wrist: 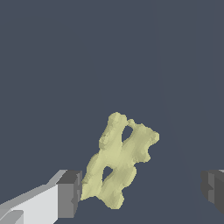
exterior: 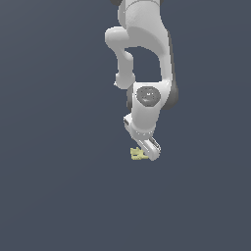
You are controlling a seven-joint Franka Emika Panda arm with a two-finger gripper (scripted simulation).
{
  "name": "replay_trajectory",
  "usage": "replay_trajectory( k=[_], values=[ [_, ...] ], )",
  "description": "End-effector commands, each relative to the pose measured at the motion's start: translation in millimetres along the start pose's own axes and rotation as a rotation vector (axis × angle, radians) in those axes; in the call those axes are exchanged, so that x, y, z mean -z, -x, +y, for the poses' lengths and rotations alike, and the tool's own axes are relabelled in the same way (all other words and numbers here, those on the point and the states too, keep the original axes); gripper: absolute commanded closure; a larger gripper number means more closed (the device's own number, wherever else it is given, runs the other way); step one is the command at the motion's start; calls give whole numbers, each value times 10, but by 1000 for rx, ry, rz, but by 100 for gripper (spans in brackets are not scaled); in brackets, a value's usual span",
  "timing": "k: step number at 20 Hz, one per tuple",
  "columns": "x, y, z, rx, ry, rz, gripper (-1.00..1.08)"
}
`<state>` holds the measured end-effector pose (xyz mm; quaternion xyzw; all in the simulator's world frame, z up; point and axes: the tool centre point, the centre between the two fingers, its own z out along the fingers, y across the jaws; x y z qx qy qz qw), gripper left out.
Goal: Pick up the object and move it to a goal position.
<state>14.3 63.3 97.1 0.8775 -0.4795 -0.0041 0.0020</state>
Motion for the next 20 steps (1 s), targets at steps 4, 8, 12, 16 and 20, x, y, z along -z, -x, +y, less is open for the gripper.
replay_trajectory(
  k=[4,8,12,16,20],
  values=[
    [-92,56,-53,-144,-2,0,-92],
    [-156,95,-88,-246,-4,1,-92],
    [-209,127,-117,-330,-6,2,-92],
    [-249,152,-138,-393,-7,3,-92],
    [-275,168,-152,-435,-8,3,-92]
  ],
)
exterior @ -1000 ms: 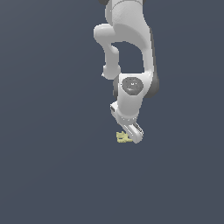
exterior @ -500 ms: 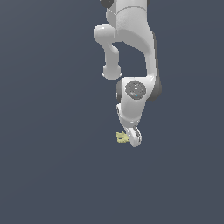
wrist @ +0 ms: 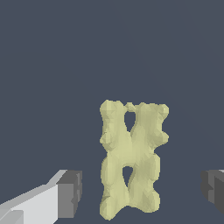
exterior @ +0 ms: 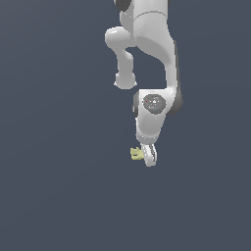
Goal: Pick up the object and move it to a goal position.
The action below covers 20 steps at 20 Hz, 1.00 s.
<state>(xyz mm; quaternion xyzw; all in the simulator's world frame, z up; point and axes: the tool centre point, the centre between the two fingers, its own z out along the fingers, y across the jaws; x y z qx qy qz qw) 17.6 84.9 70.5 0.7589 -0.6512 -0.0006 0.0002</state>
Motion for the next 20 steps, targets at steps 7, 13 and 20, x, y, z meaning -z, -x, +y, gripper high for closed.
replay_trajectory(
  k=[7,13,20],
  values=[
    [-22,17,-5,-36,-1,1,-92],
    [-159,17,-1,-37,-1,0,-92],
    [-486,18,6,-40,-1,0,-92]
  ],
)
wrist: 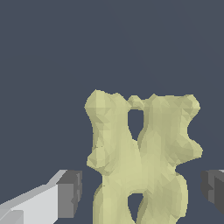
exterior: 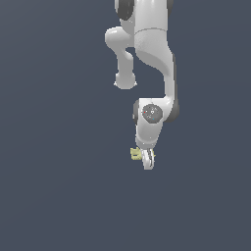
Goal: Pick up the object and move it to a goal position.
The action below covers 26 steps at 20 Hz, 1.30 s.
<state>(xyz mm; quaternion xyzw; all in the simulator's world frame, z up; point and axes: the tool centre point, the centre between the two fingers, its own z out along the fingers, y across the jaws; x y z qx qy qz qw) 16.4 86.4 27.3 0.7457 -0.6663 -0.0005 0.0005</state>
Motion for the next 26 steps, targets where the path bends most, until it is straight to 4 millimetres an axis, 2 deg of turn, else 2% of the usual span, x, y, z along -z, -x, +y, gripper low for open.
replay_trajectory(
  k=[1,4,5,18,26],
  values=[
    [-74,3,-6,0,-1,0,-92],
    [-94,3,-14,0,-1,0,-92],
    [-94,3,-14,0,-1,0,108],
    [-81,11,-3,-1,-2,0,108],
    [5,145,160,-1,-2,0,108]
  ],
)
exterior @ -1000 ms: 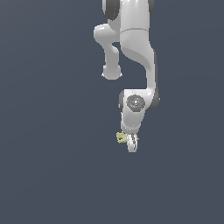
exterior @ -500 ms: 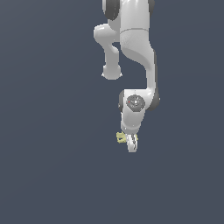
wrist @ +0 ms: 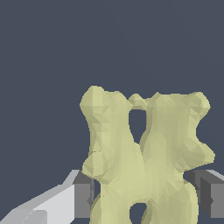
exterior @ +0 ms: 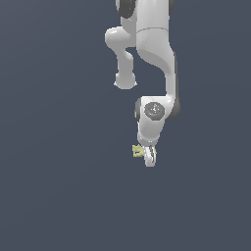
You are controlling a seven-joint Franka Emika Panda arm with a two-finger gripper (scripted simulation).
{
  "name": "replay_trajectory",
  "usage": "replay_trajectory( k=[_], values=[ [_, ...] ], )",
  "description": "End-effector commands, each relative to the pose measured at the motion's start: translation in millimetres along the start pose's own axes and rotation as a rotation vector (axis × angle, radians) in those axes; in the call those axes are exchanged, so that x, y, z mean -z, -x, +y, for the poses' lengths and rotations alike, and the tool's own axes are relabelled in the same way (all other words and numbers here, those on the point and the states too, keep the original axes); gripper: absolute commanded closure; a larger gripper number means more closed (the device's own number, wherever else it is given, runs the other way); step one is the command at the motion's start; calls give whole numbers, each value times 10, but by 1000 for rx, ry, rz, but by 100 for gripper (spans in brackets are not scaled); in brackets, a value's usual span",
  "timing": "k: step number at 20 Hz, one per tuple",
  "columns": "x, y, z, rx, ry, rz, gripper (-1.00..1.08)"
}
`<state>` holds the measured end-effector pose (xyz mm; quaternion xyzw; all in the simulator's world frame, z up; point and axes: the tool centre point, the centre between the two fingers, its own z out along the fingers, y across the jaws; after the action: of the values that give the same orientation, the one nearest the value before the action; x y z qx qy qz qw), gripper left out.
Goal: Pick up the object and move it to a goal position.
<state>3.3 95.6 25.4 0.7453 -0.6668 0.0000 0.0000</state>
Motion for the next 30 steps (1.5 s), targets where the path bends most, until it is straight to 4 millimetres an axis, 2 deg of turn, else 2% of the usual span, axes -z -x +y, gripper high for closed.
replay_trajectory(
  k=[1,6,15,20,25,30],
  values=[
    [42,67,76,1,0,0,108],
    [163,260,306,1,0,-1,108],
    [479,758,889,1,0,-1,108],
    [625,988,1146,1,0,-1,108],
    [725,1145,1313,1,0,-1,108],
    [767,1210,1372,1,0,-1,108]
  ],
)
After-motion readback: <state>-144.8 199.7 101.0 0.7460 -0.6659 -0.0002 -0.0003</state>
